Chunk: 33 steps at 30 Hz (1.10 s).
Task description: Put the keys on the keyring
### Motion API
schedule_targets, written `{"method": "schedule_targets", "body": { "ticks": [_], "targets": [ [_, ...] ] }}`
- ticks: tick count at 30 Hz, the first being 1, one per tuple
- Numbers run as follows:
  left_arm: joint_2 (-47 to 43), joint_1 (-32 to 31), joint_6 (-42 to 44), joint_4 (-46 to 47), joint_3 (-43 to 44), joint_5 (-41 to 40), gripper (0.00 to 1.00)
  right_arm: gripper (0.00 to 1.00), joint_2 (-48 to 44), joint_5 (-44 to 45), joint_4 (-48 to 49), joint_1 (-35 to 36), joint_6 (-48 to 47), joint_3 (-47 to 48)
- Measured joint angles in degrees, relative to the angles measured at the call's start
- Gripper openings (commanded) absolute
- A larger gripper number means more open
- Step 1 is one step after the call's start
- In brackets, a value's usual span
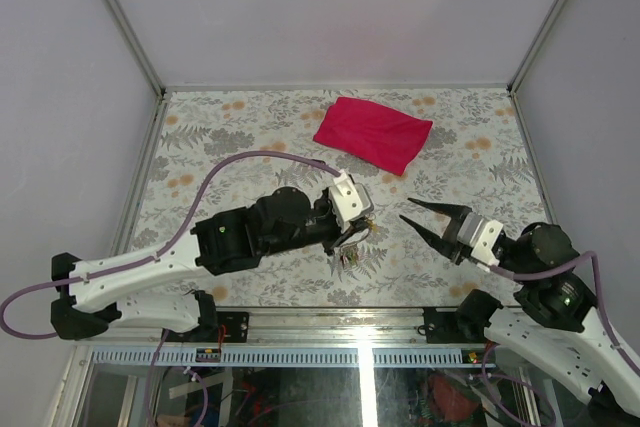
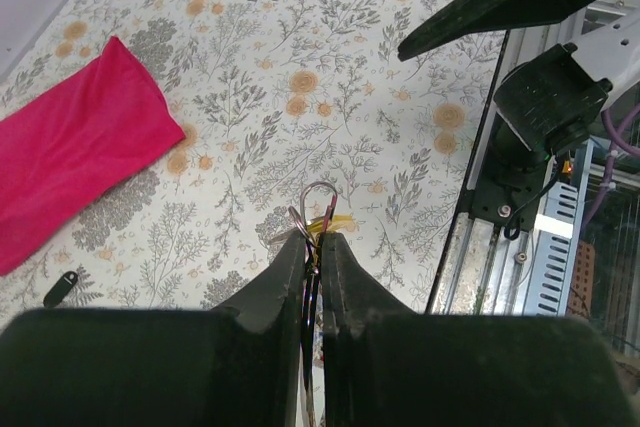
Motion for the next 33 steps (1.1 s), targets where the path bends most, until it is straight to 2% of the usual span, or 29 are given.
{"method": "schedule_targets", "body": {
  "ticks": [10, 19, 25, 33],
  "targets": [
    [-2.36, 0.0, -10.67, 5.07, -5.81, -5.81, 0.0, 0.55, -0.92, 10.16, -4.09, -0.07, 25.4, -1.16],
    [-2.89, 0.0, -19.5, 10.86, -10.32, -11.21, 0.0, 0.59, -2.62, 10.6, 4.57, -0.07, 44.54, -16.81],
    [-4.63, 0.02, -25.16, 14.86, -12.94, -16.09, 0.0, 0.6, -0.44, 10.43, 12.17, -0.07, 51.54, -20.85],
    [-4.7, 0.02, -27.69, 17.62, -12.96, -17.64, 0.0, 0.58, 4.66, 8.9, 22.75, -0.07, 56.94, -24.44]
  ]
}}
